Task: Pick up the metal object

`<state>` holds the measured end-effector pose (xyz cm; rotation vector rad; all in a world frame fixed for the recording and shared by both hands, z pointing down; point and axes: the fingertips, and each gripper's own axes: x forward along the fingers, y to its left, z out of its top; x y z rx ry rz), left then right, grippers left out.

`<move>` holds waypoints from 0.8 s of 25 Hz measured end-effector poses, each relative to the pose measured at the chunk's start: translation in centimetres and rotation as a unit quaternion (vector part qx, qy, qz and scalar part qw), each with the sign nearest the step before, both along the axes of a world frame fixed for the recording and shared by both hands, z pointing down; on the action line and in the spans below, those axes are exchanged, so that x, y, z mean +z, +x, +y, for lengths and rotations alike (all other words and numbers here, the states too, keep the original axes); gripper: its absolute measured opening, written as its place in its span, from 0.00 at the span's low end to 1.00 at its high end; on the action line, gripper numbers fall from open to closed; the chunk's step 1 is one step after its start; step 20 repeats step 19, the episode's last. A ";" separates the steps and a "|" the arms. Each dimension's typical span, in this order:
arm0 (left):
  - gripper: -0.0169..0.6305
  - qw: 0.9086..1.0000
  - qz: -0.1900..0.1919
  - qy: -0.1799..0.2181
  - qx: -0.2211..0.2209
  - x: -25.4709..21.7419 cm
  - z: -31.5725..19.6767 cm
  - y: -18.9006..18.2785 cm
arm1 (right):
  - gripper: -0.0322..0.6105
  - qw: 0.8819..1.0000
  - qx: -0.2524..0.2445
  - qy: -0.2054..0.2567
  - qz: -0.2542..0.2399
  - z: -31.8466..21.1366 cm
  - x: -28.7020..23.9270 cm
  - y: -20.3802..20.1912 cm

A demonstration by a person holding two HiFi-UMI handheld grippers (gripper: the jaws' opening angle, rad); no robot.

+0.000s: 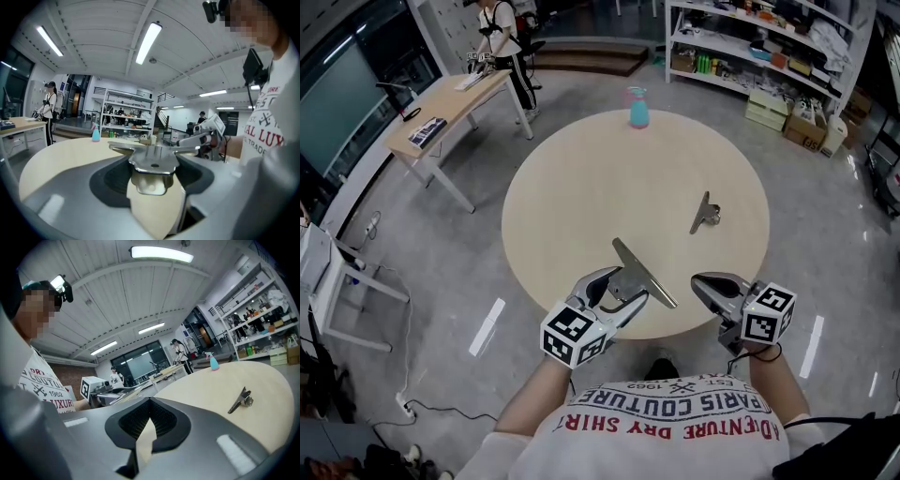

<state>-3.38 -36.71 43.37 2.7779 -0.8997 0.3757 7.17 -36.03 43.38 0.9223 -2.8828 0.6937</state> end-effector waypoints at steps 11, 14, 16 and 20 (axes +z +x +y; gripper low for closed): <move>0.46 1.000 -0.005 -0.001 -0.006 0.0 0.2 -0.6 | 0.05 0.999 -0.016 0.018 0.023 0.7 -0.4 -0.9; 0.46 1.000 -0.003 -0.003 -0.006 -0.1 0.4 -0.7 | 0.05 0.999 -0.018 0.020 0.023 0.7 -0.5 -1.1; 0.46 1.000 -0.004 -0.003 -0.004 -0.2 0.6 -0.8 | 0.05 0.999 -0.020 0.019 0.024 0.9 -0.6 -1.4; 0.46 1.000 -0.005 -0.004 -0.003 -0.2 0.9 -0.9 | 0.05 0.999 -0.022 0.019 0.024 1.3 -0.5 -1.7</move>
